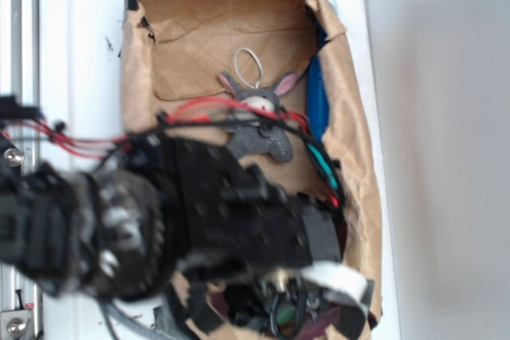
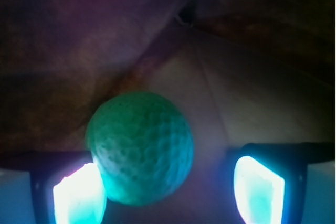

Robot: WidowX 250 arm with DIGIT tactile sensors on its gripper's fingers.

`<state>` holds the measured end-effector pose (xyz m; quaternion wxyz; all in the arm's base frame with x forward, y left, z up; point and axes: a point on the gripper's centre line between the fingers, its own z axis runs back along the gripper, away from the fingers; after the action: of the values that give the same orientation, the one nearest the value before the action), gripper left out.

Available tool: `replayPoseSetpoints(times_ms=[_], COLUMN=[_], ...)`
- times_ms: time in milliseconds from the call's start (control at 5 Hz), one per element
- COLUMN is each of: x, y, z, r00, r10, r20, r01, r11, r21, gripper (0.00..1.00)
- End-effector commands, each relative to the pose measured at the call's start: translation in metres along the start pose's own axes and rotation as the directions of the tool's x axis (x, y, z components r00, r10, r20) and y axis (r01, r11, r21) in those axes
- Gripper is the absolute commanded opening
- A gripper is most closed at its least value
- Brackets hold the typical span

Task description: Grab the green ball.

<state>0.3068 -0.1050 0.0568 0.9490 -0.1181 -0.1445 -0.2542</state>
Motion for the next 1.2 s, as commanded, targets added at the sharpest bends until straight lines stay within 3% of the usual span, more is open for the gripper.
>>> replayPoseSetpoints(times_ms=[0, 600, 1000], x=[0.031, 0.025, -0.004], y=[-0.015, 0.004, 0.038], z=[-0.020, 0.000, 0.055], r00=[1.000, 1.000, 0.990], r10=[0.001, 0.024, 0.085], r20=[-0.003, 0.012, 0.113], r01=[-0.001, -0.025, -0.099], r11=[1.000, 0.999, 0.987], r21=[0.028, 0.037, 0.129], gripper=[0.00, 0.00, 0.00])
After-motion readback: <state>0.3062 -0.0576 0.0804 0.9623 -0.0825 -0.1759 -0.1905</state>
